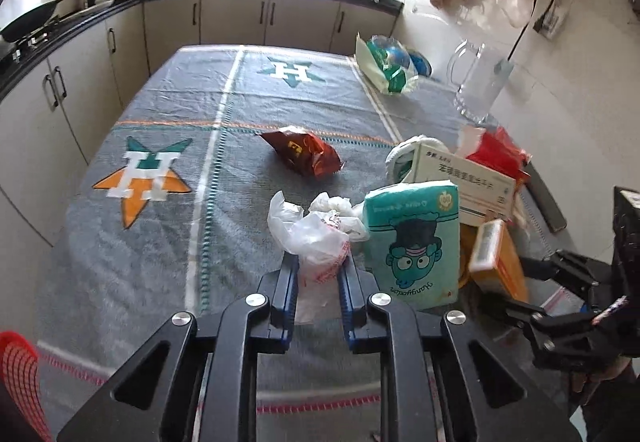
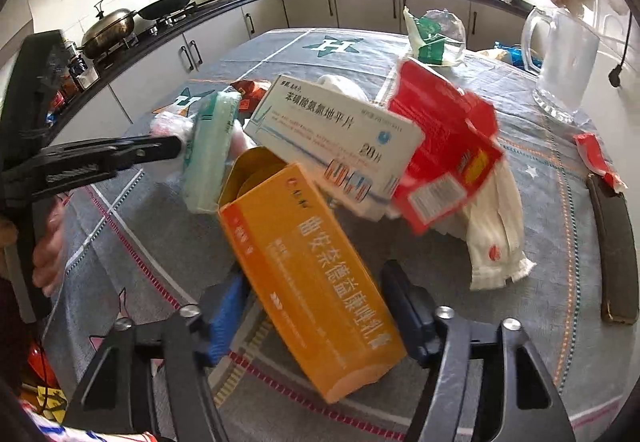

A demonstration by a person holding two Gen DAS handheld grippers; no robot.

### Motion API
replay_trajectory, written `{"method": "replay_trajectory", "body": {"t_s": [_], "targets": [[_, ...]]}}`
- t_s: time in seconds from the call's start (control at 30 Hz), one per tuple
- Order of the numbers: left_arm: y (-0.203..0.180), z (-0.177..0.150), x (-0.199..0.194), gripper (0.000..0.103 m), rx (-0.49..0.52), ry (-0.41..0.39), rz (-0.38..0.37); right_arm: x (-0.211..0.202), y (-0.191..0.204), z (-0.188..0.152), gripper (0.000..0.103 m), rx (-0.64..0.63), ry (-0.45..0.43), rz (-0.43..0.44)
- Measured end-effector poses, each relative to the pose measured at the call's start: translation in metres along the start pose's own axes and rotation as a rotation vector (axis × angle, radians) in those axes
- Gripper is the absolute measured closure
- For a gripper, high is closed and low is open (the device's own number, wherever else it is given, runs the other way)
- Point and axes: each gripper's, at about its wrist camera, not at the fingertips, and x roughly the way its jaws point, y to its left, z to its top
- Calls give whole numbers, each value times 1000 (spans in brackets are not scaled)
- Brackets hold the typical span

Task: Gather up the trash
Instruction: 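Carry the bag and orange box to the red basket and release both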

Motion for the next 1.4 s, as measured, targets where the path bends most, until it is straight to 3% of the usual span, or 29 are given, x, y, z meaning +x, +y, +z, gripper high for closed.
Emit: {"method": "replay_trajectory", "body": {"t_s": [0.13, 0.3, 0.53, 0.67, 0.83, 1.03, 1.4], "targets": [[1, -11, -32, 85, -17, -40, 13, -10, 0, -4, 46, 18, -15, 6], [6, -29, -68, 85, -49, -83, 41, -26, -2, -12, 46, 66, -41, 37], [15, -62, -122, 85, -112, -175, 112, -50, 3, -26, 46, 111, -77, 55], [25, -85, -149, 85, -161, -213, 191, -63, 11, -32, 46, 126, -94, 81], [37, -111, -175, 85, -195, -232, 319, -71, 27, -37, 46, 117, -102, 118], [68, -135, -195, 85, -286, -229, 423, -72, 53, -42, 46, 84, -97, 151], [116, -162, -203, 85, -388, -210, 519, -60, 103, -37, 46, 29, -55, 211]]}}
